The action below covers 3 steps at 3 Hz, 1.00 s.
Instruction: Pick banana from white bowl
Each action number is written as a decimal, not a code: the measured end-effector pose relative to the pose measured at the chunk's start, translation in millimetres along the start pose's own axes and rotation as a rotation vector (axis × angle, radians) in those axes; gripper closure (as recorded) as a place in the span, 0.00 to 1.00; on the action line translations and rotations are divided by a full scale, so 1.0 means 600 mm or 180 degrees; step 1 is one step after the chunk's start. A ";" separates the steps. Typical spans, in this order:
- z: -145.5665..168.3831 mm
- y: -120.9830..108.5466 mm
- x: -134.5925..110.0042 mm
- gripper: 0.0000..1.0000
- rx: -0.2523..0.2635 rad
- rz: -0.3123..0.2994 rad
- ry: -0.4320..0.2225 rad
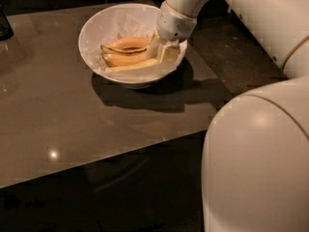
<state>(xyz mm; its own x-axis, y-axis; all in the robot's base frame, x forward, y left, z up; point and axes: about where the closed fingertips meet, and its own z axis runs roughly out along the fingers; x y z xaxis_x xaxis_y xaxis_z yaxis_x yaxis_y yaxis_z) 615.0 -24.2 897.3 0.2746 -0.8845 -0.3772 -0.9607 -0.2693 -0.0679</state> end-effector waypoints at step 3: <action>0.005 -0.014 0.003 0.81 -0.0064 0.0005 0.0060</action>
Offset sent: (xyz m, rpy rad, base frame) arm 0.0161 -0.0050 -0.0358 -0.0861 0.0981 0.0225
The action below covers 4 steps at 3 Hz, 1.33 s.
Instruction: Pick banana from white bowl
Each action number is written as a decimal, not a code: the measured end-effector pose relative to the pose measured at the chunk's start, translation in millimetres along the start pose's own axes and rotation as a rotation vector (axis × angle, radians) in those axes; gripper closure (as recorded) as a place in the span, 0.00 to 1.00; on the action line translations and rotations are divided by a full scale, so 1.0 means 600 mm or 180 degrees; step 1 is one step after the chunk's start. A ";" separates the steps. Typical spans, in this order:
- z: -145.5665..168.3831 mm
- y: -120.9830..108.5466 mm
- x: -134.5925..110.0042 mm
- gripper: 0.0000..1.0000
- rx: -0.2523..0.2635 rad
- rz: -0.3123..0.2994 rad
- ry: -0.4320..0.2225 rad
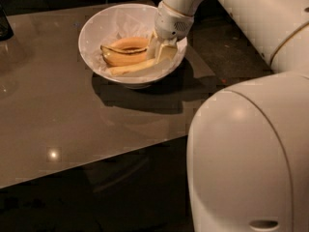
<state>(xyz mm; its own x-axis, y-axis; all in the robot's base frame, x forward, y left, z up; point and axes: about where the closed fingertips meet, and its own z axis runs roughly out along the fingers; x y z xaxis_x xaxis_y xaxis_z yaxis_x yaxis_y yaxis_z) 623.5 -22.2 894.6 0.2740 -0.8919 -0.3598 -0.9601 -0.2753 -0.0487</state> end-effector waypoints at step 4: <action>-0.030 0.016 -0.030 1.00 0.0331 -0.0084 -0.0272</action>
Offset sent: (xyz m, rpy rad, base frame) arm 0.0000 0.0000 0.0000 0.0000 0.0000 0.0000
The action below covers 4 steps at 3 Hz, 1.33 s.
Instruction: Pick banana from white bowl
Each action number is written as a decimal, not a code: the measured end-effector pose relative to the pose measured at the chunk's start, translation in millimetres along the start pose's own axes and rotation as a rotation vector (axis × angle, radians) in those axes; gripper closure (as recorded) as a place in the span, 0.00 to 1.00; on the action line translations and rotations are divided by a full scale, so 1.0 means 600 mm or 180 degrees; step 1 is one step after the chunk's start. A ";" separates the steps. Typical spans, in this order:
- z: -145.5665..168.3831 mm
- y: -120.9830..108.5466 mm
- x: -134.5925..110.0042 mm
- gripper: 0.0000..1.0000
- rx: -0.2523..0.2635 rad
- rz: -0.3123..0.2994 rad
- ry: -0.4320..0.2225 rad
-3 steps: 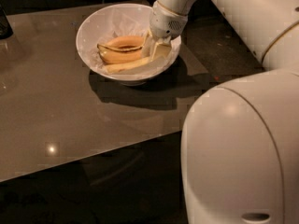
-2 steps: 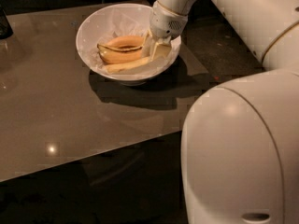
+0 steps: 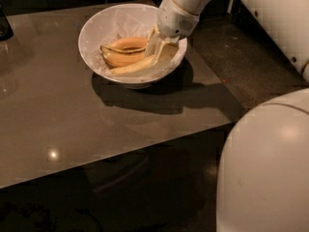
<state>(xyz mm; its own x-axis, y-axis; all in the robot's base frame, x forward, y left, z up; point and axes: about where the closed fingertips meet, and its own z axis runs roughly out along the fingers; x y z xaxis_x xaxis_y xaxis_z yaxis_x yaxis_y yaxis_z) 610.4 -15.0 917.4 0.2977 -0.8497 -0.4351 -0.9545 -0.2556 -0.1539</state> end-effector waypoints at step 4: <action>-0.103 0.033 -0.093 1.00 0.0439 -0.0189 -0.0010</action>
Offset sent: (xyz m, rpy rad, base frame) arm -0.0418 0.0116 0.0854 0.0459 -0.1721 -0.0031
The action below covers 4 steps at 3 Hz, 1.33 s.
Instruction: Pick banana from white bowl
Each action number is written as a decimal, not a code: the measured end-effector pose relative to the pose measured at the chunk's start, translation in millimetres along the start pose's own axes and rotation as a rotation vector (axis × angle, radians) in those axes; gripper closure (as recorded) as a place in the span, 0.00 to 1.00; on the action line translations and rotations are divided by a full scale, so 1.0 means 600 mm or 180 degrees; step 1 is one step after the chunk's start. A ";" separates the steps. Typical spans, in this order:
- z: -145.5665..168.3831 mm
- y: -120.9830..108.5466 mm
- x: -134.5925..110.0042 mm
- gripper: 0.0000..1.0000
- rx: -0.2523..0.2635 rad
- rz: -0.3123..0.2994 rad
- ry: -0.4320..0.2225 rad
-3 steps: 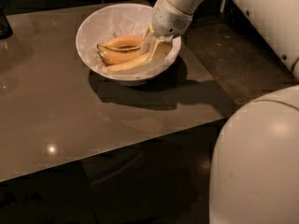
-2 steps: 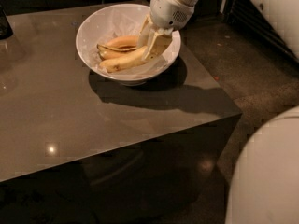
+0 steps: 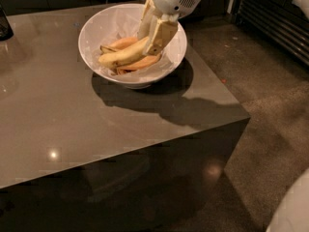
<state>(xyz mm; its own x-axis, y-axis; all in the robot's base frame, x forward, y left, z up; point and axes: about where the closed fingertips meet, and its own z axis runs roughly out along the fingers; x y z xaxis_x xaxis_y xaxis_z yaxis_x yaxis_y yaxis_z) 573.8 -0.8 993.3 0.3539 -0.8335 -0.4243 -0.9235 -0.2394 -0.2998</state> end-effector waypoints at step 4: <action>-0.020 0.078 -0.057 1.00 0.0061 -0.0084 -0.0312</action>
Offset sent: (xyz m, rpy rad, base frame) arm -0.0859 0.0100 0.0150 0.1698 -0.0176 0.0727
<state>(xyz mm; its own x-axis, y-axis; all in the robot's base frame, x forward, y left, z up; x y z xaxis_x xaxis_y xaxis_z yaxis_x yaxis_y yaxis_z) 516.8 10.7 1004.0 0.3916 -0.7741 -0.4974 -0.9110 -0.2503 -0.3278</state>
